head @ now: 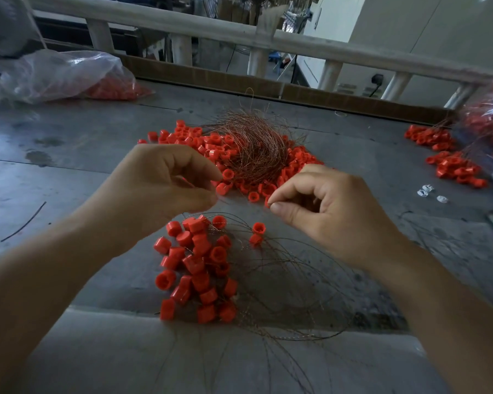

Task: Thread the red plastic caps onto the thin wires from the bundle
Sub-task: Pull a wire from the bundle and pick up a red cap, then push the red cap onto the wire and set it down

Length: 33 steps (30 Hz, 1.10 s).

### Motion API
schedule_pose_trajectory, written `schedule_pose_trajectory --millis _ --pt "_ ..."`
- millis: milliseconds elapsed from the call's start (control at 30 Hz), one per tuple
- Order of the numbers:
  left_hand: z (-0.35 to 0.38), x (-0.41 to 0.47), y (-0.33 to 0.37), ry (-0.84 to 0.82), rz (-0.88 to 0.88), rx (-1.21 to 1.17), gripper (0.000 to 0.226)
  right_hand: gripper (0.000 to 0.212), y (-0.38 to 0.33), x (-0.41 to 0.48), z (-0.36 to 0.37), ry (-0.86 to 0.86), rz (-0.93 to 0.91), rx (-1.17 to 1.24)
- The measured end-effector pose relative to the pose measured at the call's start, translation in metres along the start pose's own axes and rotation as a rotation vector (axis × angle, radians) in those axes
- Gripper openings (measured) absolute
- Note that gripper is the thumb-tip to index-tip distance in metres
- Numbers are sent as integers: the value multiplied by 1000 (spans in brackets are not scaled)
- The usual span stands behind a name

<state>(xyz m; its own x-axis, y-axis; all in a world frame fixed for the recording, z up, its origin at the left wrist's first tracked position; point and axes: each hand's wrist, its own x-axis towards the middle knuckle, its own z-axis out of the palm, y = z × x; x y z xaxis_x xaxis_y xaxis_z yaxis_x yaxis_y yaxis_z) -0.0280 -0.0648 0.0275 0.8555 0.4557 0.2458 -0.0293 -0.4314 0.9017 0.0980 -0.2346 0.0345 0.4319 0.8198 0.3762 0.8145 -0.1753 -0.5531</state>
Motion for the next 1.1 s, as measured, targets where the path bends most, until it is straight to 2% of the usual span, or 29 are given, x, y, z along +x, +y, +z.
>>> schedule_pose_trajectory --millis 100,200,367,433,500,600,667,733,1000,1100 --pt "2 0 -5 -32 -35 153 43 4 1 0 4 -61 14 -17" --pt "2 1 -8 -85 -52 225 42 3 3 0 6 -131 29 -63" --pt "3 3 -11 -129 -85 202 22 4 4 -1 7 -210 46 -99" --pt "2 3 -9 -130 -93 170 37 5 3 -1 7 -227 53 -101" --pt "0 4 -9 -94 -109 144 40 7 4 -2 7 -235 63 -102" --pt "-7 12 -15 101 -162 182 6 12 5 -2 7 -224 78 -89" --pt "-12 18 -24 242 -144 359 15 13 6 -1 6 -200 88 -74" --pt "-14 22 -29 296 -130 517 14 12 6 -1 6 -176 95 -65" --pt "-4 37 -51 217 -112 708 26 9 9 1 5 -109 109 -71" --pt "-2 39 -53 183 -85 759 23 9 10 3 5 -86 122 -78"
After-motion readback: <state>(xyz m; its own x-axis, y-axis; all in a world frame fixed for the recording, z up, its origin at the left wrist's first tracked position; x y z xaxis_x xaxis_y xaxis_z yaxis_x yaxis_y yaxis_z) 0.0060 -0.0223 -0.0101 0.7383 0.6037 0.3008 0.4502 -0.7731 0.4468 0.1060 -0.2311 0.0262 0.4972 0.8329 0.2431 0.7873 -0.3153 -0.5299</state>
